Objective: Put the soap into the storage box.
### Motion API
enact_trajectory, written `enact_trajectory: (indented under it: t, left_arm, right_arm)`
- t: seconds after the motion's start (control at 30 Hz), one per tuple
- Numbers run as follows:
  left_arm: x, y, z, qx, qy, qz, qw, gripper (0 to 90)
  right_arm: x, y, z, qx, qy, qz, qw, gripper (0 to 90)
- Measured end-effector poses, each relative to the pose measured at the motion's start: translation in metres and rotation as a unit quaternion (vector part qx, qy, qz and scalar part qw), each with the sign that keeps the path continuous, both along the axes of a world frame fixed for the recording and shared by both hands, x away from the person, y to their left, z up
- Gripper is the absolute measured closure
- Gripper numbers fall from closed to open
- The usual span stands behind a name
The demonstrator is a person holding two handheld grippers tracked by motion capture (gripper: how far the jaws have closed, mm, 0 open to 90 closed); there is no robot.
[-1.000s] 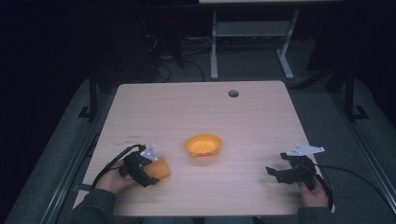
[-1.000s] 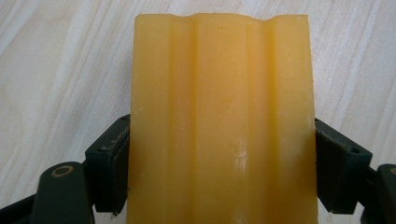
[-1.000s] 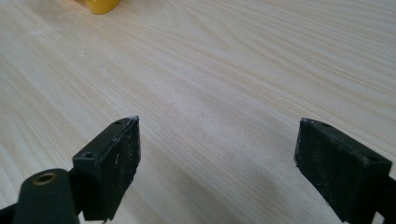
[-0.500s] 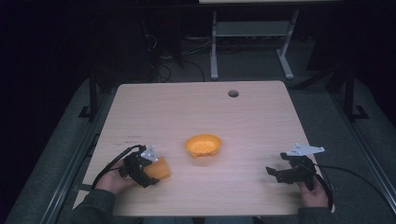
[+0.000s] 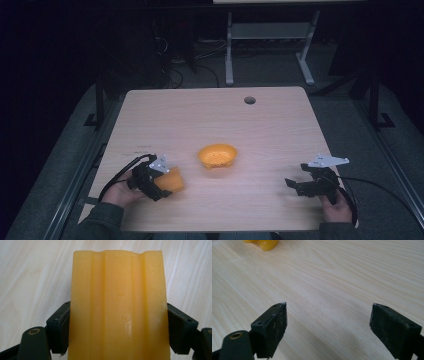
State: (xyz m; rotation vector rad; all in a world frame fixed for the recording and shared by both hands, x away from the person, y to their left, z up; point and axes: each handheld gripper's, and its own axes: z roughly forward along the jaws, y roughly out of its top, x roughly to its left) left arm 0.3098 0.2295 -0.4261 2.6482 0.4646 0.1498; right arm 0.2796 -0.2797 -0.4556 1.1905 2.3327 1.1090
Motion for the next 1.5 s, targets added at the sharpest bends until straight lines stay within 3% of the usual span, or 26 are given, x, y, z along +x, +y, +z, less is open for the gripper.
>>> enact_trajectory:
  t: [0.27,0.57,1.07,1.5]
  left_arm:
    - [0.004,-0.010,0.013,-0.002,-0.010,-0.013,0.9999,20.8]
    - [0.009,-0.013,0.023,-0.010,-0.013,-0.011,0.9998,20.8]
    - [0.024,-0.026,0.042,-0.006,-0.012,-0.024,0.9996,20.8]
    - [0.036,-0.042,0.057,-0.007,-0.025,-0.039,0.9989,20.8]
  right_arm:
    - [-0.002,-0.004,0.002,0.009,-0.003,-0.005,0.9999,14.0]
    - [-0.003,-0.002,0.002,0.012,-0.003,-0.004,0.9999,13.9]
    - [-0.003,-0.004,0.002,0.018,-0.004,-0.004,0.9998,13.9]
    - [-0.003,-0.004,0.002,0.019,-0.007,-0.010,0.9997,14.0]
